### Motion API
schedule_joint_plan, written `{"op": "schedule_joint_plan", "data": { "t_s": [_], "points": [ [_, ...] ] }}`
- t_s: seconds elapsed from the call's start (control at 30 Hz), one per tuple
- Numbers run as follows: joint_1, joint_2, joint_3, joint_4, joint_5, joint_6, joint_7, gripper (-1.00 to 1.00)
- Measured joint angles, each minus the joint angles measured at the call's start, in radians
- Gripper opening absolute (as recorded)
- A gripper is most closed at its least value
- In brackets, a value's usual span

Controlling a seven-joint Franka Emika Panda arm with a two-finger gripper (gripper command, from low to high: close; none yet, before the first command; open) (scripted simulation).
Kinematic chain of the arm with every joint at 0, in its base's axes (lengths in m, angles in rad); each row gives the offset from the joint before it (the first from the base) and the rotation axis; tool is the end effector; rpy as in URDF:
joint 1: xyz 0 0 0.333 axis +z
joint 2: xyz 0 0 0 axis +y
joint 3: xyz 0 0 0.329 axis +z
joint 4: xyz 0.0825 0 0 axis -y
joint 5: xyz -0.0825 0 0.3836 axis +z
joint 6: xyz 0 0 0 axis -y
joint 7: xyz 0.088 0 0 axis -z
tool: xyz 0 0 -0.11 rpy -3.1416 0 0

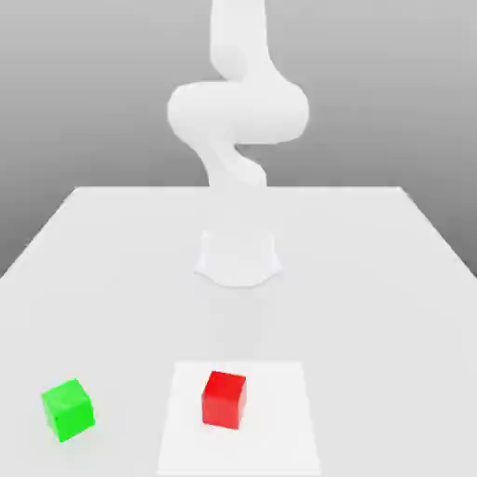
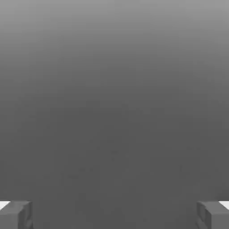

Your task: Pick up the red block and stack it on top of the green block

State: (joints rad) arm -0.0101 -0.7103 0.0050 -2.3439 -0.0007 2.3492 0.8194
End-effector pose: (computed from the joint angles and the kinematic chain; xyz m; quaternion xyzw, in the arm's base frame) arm 0.3746 -0.0013 0.6692 -0.8583 0.3752 -0.3224 0.1368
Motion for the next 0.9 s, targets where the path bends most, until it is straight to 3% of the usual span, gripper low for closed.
{"op": "schedule_joint_plan", "data": {
  "t_s": [0.67,0.87,0.9],
  "points": [
    [-0.053,0.733,0.011,-0.354,-0.003,0.402,0.156,0.0],
    [-0.05,0.95,0.006,-0.343,-0.009,0.578,0.167,0.0],
    [-0.048,0.977,0.004,-0.339,-0.01,0.601,0.168,-1.0]
  ]
}}
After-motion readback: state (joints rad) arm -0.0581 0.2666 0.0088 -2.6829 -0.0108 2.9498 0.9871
